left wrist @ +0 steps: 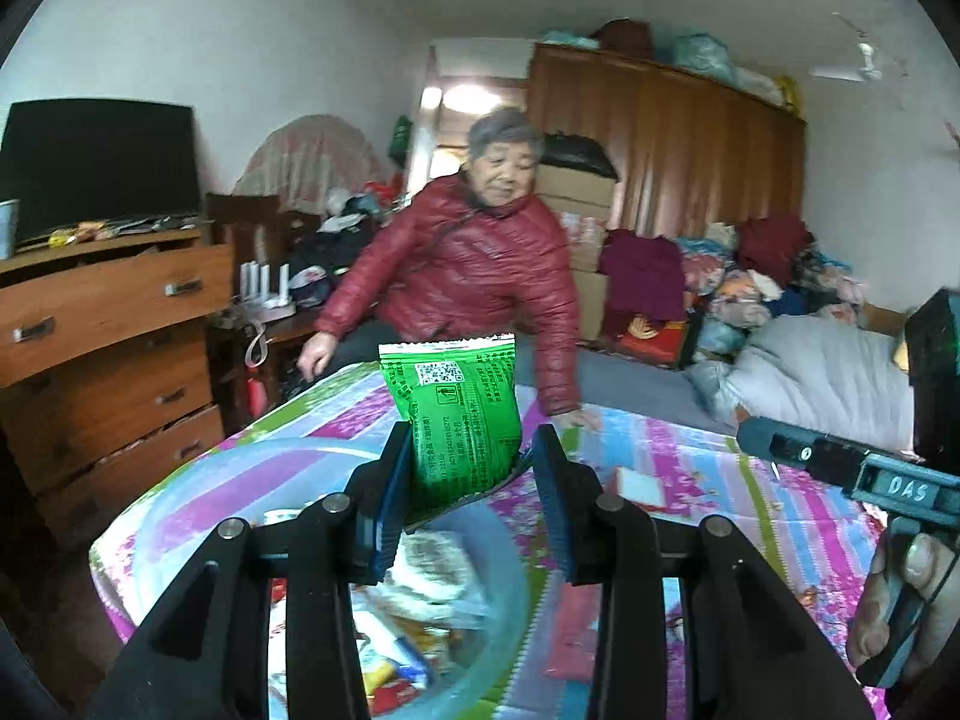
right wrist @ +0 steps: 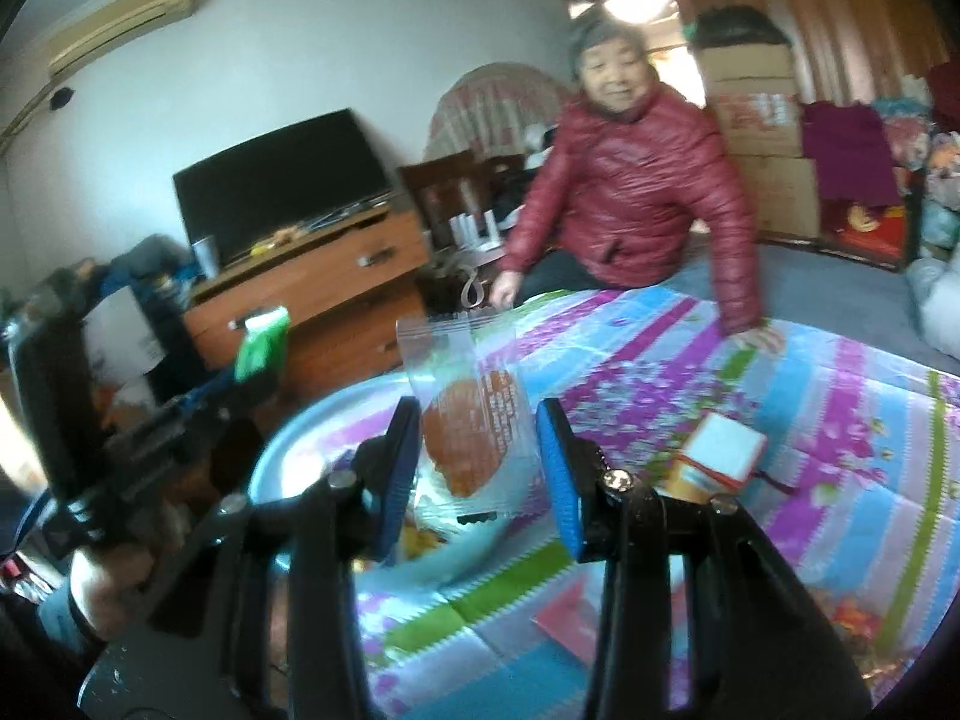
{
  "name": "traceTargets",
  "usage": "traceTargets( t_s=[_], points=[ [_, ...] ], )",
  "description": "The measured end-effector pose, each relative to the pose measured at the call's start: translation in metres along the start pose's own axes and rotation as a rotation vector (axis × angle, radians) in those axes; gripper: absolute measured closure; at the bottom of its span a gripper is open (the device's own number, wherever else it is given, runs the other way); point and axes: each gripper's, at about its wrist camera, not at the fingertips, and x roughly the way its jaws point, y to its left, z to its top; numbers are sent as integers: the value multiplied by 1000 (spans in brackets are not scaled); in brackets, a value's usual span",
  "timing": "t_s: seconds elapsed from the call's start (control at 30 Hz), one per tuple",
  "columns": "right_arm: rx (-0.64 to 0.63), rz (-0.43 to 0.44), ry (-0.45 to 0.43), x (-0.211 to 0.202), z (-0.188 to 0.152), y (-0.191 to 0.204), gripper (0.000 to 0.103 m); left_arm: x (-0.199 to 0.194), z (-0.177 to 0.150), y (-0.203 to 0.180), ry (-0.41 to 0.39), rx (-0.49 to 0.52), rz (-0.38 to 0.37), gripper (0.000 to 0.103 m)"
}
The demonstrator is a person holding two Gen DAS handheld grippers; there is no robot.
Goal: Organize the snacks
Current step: 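Carry the pastry bag and green packet over the clear basin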
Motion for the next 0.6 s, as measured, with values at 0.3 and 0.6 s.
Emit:
traceTargets(
  t_s=[0.3, 0.6],
  points=[
    [-32, 85, 85, 61, 10, 41, 62, 33, -20, 52, 110, -52, 102, 63],
    [-23, 129, 159, 107, 4, 59, 62, 53, -39, 83, 175, -89, 153, 63]
  ],
)
